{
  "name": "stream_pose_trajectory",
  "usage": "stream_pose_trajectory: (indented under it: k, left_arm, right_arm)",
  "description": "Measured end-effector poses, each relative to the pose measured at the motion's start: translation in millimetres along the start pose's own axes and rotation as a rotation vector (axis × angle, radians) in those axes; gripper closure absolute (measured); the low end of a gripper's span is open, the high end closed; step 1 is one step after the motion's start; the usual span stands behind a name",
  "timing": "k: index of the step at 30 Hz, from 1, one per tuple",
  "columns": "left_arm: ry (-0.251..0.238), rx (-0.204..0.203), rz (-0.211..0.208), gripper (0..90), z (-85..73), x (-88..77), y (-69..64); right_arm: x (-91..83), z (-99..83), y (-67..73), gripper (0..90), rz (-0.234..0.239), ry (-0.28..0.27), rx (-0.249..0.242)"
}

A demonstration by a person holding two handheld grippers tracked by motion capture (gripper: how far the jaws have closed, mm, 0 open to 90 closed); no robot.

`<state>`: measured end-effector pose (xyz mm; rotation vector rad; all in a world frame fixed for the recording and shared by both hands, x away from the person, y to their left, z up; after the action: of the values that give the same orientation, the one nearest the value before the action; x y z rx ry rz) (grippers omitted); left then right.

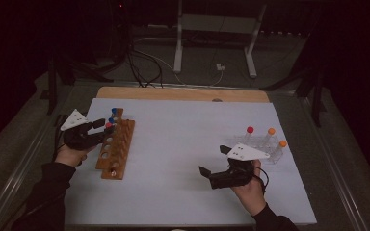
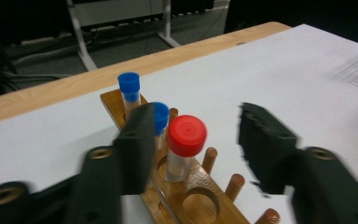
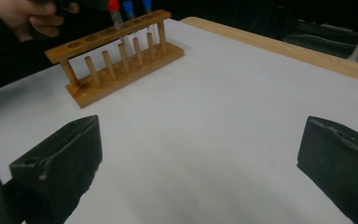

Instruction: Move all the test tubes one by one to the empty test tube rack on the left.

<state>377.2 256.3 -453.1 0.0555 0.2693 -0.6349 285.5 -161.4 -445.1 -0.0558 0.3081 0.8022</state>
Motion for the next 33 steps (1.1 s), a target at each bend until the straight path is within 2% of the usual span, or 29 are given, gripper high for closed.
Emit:
stream_pose_trajectory:
  k: [3,6,7,11,16,22,28,29,31,33]
  left_arm:
    - [-0.005,-0.001,-0.028,26.6,4.0,-4.4,-10.2]
    - [0.005,0.009,-0.062,17.3,5.9,-6.1,-22.5]
    - [0.004,-0.001,-0.084,15.8,6.3,-6.5,-26.7]
    - [0.018,0.01,-0.149,6.7,5.6,-6.4,-44.9]
    - [-0.002,-0.003,-0.215,3.1,3.3,-6.1,-66.8]
    - [-0.004,-0.004,-0.287,2.9,0.0,-6.7,-92.7]
    - [-0.001,0.014,-0.336,3.0,-2.4,-6.9,-114.6]
    - [0.0,0.017,-0.343,3.0,-2.7,-6.7,-117.2]
    - [0.004,0.018,-0.354,3.0,-3.4,-6.3,-121.0]
    - [0.004,0.02,-0.362,3.0,-3.6,-6.4,-123.6]
  right_arm:
    - [-2.5,3.5,-4.6,0.0,-0.017,-0.01,-0.014]
    - [-6.9,7.3,-13.2,0.0,-0.049,-0.023,-0.013]
    - [-8.4,7.9,-16.7,0.0,-0.06,-0.023,-0.015]
    - [-14.3,9.0,-32.5,0.0,-0.127,-0.031,-0.006]
    - [-19.9,6.2,-53.6,0.0,-0.23,-0.027,0.007]
    - [-25.1,-0.4,-72.2,0.7,-0.312,-0.019,0.022]
    - [-27.5,-7.6,-90.0,7.1,-0.405,0.001,0.061]
    - [-27.1,-9.2,-92.3,7.3,-0.417,0.008,0.061]
    - [-26.0,-12.6,-97.0,15.0,-0.447,0.024,0.065]
    - [-24.7,-16.0,-101.8,16.2,-0.466,0.037,0.073]
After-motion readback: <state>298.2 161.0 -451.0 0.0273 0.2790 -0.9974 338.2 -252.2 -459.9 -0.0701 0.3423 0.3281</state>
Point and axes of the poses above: each handheld gripper's, and its own axes: x roughly forward along the jaws, z roughly out of its top, y roughly to its left, the point moved 4 cm from there along x, roughly forward along the jaws, and after that the axes turned 9 degrees about -y, right-handed, at the moved point
